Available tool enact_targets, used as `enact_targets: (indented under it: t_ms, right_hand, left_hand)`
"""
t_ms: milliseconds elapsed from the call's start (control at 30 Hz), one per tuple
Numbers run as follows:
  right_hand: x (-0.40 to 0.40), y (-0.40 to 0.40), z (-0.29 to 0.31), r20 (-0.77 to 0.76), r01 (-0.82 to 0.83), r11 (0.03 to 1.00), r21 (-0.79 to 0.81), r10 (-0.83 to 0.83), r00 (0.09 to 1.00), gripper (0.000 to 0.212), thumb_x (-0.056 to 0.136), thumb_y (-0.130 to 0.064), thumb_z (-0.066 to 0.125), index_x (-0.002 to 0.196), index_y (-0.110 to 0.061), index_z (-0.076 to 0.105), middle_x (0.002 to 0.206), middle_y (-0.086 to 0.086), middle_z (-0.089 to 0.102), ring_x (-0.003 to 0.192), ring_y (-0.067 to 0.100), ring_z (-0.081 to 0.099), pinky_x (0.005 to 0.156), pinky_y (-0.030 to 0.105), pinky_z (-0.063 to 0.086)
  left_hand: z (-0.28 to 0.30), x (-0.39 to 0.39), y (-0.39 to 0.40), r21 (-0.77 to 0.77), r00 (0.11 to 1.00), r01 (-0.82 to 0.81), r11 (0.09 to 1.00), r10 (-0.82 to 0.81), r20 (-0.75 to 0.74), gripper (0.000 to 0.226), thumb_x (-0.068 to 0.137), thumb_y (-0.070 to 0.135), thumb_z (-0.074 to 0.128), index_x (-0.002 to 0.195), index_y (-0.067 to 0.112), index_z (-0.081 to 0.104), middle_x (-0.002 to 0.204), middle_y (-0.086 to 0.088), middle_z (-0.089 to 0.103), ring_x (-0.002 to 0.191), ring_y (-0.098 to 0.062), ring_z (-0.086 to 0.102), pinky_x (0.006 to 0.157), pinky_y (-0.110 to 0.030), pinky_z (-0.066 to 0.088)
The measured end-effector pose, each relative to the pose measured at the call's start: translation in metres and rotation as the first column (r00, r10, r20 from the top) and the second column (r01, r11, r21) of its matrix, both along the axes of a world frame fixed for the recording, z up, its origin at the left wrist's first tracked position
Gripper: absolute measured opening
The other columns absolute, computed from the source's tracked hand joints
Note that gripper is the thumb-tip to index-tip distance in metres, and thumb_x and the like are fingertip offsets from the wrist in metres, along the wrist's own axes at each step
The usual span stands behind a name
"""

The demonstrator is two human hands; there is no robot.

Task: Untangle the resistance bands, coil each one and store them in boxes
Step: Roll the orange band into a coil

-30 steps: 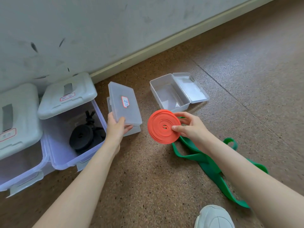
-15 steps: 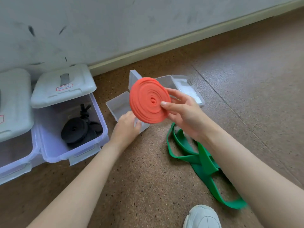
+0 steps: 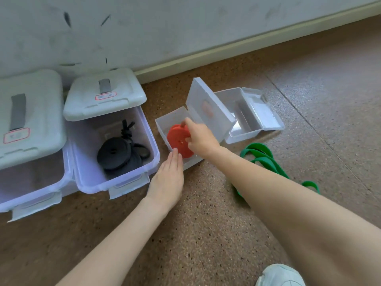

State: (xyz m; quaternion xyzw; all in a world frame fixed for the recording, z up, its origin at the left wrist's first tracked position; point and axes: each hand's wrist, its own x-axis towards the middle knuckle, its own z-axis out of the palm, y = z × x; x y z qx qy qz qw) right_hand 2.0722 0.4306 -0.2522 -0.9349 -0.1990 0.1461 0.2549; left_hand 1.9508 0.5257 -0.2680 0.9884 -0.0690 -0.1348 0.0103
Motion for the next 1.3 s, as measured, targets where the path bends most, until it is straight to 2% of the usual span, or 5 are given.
enact_targets:
  t_ms: [167,367,900,1067,1300]
  right_hand:
    - [0.024,0.001,-0.002,-0.205,-0.146,0.961,-0.237,0.097,0.974,0.036,0.091,-0.012,0.053,0.123,-0.005,0.040,0.120,0.019,0.054,0.108,0.033,0.053,0.082,0.034,0.042]
    - [0.028,0.000,-0.007,-0.223,-0.245,0.945,-0.215,0.197,0.955,0.028,0.096,-0.018,0.047,0.119,-0.005,0.038,0.115,0.022,0.055,0.093,0.028,0.051,0.076,0.032,0.034]
    - [0.032,-0.027,-0.009,0.246,-0.308,0.834,-0.457,0.451,0.858,0.026,0.094,-0.029,0.050,0.112,-0.019,0.065,0.126,-0.006,0.049,0.115,0.027,0.033,0.087,0.039,0.028]
    - [0.001,-0.019,-0.023,0.356,-0.118,0.904,-0.411,0.279,0.892,0.030,0.096,-0.009,0.034,0.121,-0.007,0.051,0.130,0.009,0.043,0.114,0.031,0.037,0.087,0.038,0.035]
    - [-0.067,-0.064,0.000,0.423,0.130,0.991,-0.012,-0.112,0.899,0.019,0.087,-0.009,0.052,0.104,-0.005,0.060,0.107,0.014,0.055,0.097,0.034,0.050,0.078,0.042,0.041]
  left_hand:
    - [-0.004,-0.007,0.004,-0.065,1.000,0.010,0.998,-0.009,0.023,0.068,0.093,0.001,0.035,0.145,-0.004,-0.008,0.155,-0.023,-0.011,0.146,-0.028,0.001,0.116,-0.031,0.009]
    - [-0.007,-0.007,0.004,-0.115,0.999,0.000,0.993,0.004,0.035,0.069,0.093,0.002,0.034,0.146,0.000,-0.010,0.155,-0.020,-0.013,0.146,-0.026,-0.002,0.116,-0.029,0.006]
    - [0.003,-0.004,0.005,-0.149,0.998,-0.031,0.988,0.023,-0.055,0.082,0.092,0.012,0.049,0.146,0.003,-0.012,0.155,-0.016,-0.017,0.145,-0.023,-0.008,0.112,-0.027,0.000]
    - [0.002,0.000,0.002,-0.148,0.998,-0.047,0.988,0.039,-0.053,0.078,0.092,0.013,0.046,0.146,0.001,-0.009,0.155,-0.017,-0.015,0.145,-0.023,-0.006,0.114,-0.029,0.004]
    - [0.013,-0.018,-0.011,-0.246,0.988,-0.145,0.958,0.155,0.023,0.070,0.095,0.018,0.044,0.149,0.009,0.001,0.158,-0.013,-0.003,0.145,-0.026,0.006,0.115,-0.033,0.017]
